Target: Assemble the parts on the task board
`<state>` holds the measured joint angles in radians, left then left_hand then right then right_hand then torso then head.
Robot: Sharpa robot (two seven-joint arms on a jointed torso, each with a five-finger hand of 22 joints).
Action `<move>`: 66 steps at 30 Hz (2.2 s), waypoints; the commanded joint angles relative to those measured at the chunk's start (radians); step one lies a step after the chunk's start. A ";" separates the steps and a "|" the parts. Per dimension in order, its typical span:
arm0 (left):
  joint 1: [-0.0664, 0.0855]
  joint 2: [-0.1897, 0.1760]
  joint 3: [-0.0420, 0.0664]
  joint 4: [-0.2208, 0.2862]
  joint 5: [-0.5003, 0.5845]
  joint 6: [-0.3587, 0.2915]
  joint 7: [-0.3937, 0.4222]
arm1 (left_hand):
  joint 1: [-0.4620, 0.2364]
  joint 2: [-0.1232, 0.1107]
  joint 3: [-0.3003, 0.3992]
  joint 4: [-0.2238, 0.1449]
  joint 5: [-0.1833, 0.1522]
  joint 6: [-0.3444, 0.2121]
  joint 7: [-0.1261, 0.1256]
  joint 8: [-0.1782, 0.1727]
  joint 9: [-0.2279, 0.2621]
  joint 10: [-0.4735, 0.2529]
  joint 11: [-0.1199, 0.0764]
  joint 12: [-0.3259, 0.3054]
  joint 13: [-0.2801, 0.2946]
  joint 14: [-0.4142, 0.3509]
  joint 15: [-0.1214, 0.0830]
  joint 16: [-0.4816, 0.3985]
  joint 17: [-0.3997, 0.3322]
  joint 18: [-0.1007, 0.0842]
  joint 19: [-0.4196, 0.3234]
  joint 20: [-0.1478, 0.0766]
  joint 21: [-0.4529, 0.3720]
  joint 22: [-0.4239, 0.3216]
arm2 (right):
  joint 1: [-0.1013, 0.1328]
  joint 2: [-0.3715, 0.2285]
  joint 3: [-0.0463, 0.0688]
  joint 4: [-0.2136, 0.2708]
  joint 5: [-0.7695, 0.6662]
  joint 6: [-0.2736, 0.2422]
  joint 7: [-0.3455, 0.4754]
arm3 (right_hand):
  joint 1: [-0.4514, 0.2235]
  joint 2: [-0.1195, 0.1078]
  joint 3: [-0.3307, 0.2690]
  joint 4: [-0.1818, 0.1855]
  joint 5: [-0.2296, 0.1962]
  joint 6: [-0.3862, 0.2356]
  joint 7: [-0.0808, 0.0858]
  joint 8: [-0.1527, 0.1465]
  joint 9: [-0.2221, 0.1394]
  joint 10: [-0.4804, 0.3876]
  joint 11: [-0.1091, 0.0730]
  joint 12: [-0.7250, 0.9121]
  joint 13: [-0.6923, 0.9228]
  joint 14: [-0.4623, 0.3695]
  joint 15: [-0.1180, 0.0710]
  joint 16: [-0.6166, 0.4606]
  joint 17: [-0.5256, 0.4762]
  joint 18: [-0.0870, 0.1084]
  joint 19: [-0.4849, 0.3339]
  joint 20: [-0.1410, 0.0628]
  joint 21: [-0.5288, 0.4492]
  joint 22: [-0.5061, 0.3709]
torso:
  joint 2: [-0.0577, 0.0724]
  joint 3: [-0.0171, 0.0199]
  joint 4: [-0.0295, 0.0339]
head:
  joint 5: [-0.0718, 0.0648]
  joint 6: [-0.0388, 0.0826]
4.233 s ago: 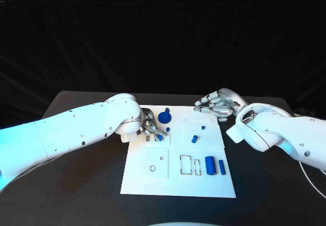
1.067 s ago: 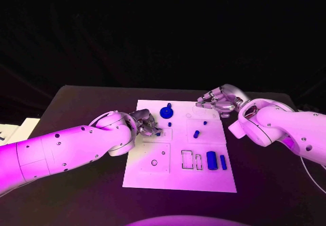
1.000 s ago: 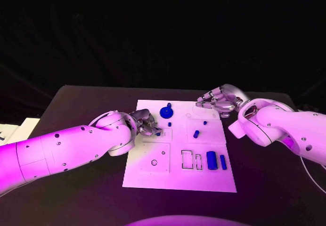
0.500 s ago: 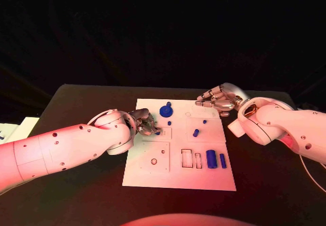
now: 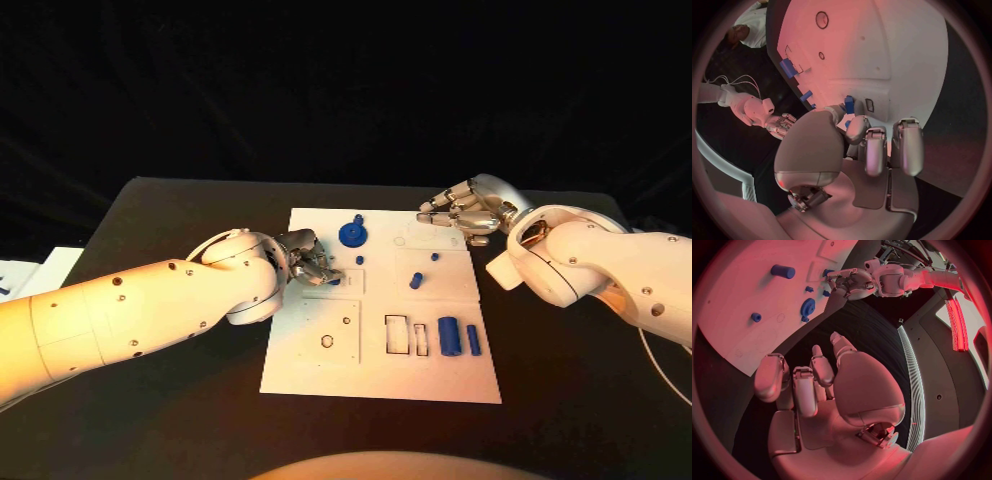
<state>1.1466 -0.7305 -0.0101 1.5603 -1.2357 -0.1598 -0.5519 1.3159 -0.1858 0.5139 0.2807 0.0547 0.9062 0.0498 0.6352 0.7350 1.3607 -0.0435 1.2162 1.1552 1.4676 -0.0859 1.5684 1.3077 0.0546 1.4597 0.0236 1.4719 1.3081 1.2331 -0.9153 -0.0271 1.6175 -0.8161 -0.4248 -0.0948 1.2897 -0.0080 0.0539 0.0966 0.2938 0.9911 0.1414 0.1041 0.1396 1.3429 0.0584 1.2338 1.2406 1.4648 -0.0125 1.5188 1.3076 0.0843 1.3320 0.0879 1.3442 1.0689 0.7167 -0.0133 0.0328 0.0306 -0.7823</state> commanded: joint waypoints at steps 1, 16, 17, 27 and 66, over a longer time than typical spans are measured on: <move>-0.006 0.005 -0.006 -0.003 0.017 0.052 -0.027 | -0.019 0.001 0.063 -0.075 0.003 0.037 -0.028 0.006 0.002 0.011 -0.001 0.008 0.004 0.103 -0.010 0.002 0.263 -0.018 0.028 -0.005 0.005 0.119 | -0.001 0.000 0.000 0.002 -0.005 0.009 0.008 | -0.007 0.000 0.001 0.004 -0.004 0.001 0.000 0.003 0.002 -0.006 -0.003 -0.006 -0.001 0.084 -0.006 -0.005 0.173 0.015 -0.004 -0.001 -0.006 -0.001 | 0.000 0.0009 0.0003 | 0.000 -0.001; -0.004 0.021 -0.005 -0.026 0.017 0.043 -0.041 | -0.108 0.010 0.017 -0.042 0.004 0.059 -0.038 0.018 0.024 0.027 -0.009 0.031 0.029 0.103 -0.017 0.002 0.263 -0.024 0.043 -0.012 0.019 0.143 | -0.001 0.004 0.000 -0.001 0.030 0.016 0.008 | -0.007 0.001 0.000 0.005 -0.004 0.000 0.001 0.002 0.002 -0.007 -0.003 -0.007 -0.002 0.083 -0.005 -0.007 0.169 0.016 -0.006 -0.001 -0.009 -0.006 | 0.001 0.0001 0.0001 | -0.001 -0.004; -0.004 0.022 -0.005 -0.027 0.017 0.043 -0.041 | -0.111 0.010 0.015 -0.041 0.004 0.059 -0.038 0.018 0.026 0.028 -0.009 0.032 0.031 0.103 -0.017 0.002 0.263 -0.024 0.043 -0.012 0.019 0.144 | -0.001 0.004 0.000 -0.002 0.031 0.017 0.009 | -0.007 0.001 0.000 0.005 -0.004 0.000 0.001 0.002 0.002 -0.007 -0.003 -0.007 -0.002 0.083 -0.005 -0.007 0.169 0.016 -0.006 -0.001 -0.009 -0.006 | 0.001 0.0004 0.0002 | -0.001 -0.004; -0.003 0.025 -0.005 -0.032 0.018 0.049 -0.042 | -0.134 0.003 -0.004 -0.033 0.004 0.067 -0.042 0.023 0.034 0.035 -0.012 0.041 0.042 0.103 -0.019 0.002 0.263 -0.027 0.049 -0.015 0.025 0.154 | -0.001 0.007 0.000 -0.006 0.034 0.019 0.010 | -0.006 0.003 0.000 0.007 -0.001 -0.002 0.001 0.002 0.001 -0.009 -0.002 -0.008 -0.003 0.083 -0.005 -0.007 0.169 0.016 -0.007 -0.001 -0.010 -0.007 | 0.001 0.0002 0.0007 | -0.002 -0.010; 0.003 0.038 -0.002 -0.032 0.028 0.019 -0.093 | -0.283 0.037 -0.173 0.013 0.006 0.094 -0.052 0.043 0.079 0.051 -0.020 0.059 0.062 0.103 -0.026 0.002 0.263 -0.033 0.065 -0.021 0.042 0.182 | -0.007 0.008 -0.001 -0.012 0.044 -0.001 0.026 | -0.035 0.018 -0.028 0.054 0.058 -0.012 0.003 0.001 0.003 -0.014 0.000 -0.009 -0.007 0.082 -0.003 -0.011 0.163 0.018 -0.011 0.001 -0.018 -0.019 | 0.000 -0.0002 0.0016 | -0.008 -0.010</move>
<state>1.1514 -0.6942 -0.0099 1.5241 -1.2218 -0.1496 -0.6311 1.0400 -0.1493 0.3464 0.2934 0.0546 0.9954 -0.0003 0.6739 0.8137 1.4065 -0.0609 1.2724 1.2181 1.4672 -0.1071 1.5684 1.3081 0.0392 1.4668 0.0090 1.5104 1.3075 1.2267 -0.9071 -0.0276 1.6055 -0.7783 -0.4234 -0.0898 1.2638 0.0139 0.0262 0.1468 0.3492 0.9878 0.1446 0.1041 0.1415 1.3357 0.0586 1.2258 1.2335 1.4648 -0.0125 1.5109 1.3075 0.0842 1.3248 0.0878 1.3310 1.0511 0.7160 -0.0132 0.0334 0.0237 -0.7918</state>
